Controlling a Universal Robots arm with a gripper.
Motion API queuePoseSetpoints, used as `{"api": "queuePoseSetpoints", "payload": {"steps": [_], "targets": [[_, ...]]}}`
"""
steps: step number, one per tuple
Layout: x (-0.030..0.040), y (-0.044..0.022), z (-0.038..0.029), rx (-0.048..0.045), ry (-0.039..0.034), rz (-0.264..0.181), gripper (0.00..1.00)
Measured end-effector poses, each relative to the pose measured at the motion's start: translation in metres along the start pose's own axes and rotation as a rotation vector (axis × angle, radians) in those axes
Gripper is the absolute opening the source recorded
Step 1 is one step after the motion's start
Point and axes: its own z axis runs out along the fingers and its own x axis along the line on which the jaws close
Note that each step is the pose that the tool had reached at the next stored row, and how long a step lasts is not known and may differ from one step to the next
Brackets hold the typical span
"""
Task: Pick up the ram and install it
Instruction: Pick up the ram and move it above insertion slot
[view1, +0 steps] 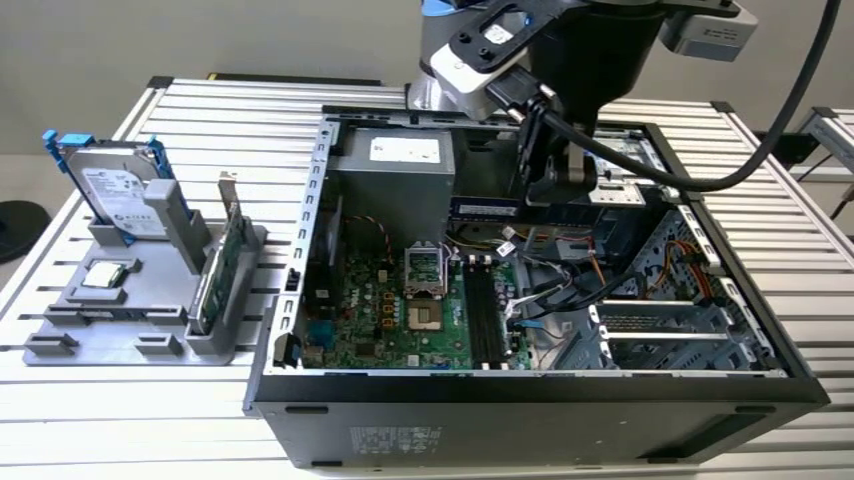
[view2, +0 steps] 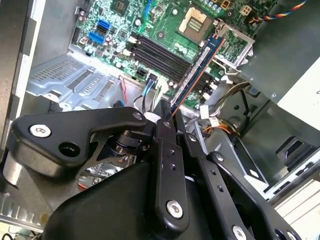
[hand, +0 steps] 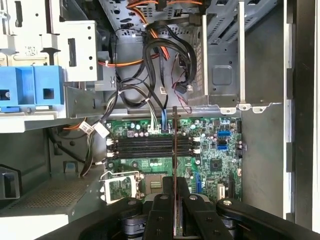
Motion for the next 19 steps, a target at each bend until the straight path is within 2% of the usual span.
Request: {"api": "queuePoseSetpoints", "payload": {"steps": [12,15,19], "targets": [[0.0024,0.0005,-0.0001,0.0000,0.0000,0.000,0.00],[0.0063,0.0002,-0.0003,0.0000,0.0000,0.000,0.00],[0.0155,-0.0004,-0.0007,0.0000,-0.0001,0.000,0.00]]}}
